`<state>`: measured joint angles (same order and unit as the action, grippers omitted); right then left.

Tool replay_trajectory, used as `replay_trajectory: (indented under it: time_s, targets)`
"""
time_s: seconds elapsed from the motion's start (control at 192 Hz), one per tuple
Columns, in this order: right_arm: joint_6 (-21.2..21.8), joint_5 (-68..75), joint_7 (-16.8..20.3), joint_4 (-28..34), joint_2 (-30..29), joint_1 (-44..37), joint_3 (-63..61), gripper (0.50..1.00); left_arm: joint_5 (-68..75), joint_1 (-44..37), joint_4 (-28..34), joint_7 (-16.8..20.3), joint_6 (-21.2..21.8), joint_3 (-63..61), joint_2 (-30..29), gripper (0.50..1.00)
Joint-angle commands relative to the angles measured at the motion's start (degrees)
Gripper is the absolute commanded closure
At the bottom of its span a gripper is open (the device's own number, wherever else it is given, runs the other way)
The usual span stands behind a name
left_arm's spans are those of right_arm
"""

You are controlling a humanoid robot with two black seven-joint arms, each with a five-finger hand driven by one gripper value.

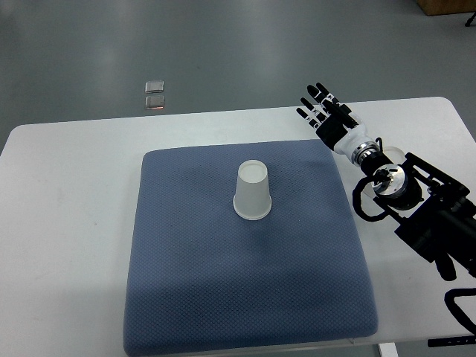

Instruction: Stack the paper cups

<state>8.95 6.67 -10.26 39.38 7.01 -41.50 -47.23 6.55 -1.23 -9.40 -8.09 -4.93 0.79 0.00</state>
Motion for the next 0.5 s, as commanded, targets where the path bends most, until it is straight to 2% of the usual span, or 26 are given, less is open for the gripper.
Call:
replay_trajectory:
  time_s: [0.0, 0.234, 0.239, 0.312, 0.39, 0.494]
  targets:
    - [0.1, -2.5, 0.2, 0.0, 0.9, -1.1, 0.2, 0.587, 0.0, 0.0, -0.2, 0.0, 0.0, 0.0, 0.0, 0.500]
    - [0.9, -8.1, 1.2, 0.2, 4.9, -6.7, 6.9, 0.587, 0.0, 0.0, -0.5, 0.0, -0.6, -0.1, 0.0, 0.500]
    - [0.8, -8.1, 2.3, 0.2, 6.2, -9.0, 9.8, 0.587, 0.1, 0.0, -0.6, 0.0, -0.8, -0.1, 0.0, 0.500]
    - [0.8, -8.4, 3.5, 0.2, 8.1, -12.2, 15.4, 0.587, 0.1, 0.0, -0.7, 0.0, -0.9, -0.2, 0.0, 0.500]
    - [0.5, -8.5, 3.7, 0.2, 10.0, -16.5, 23.4, 0.587, 0.1, 0.0, -0.7, 0.0, -0.9, -0.3, 0.0, 0.500]
    - [2.2, -8.4, 3.8, 0.3, 13.5, -23.3, 37.0, 0.585, 0.1, 0.0, -0.7, 0.0, -1.0, -0.4, 0.0, 0.500]
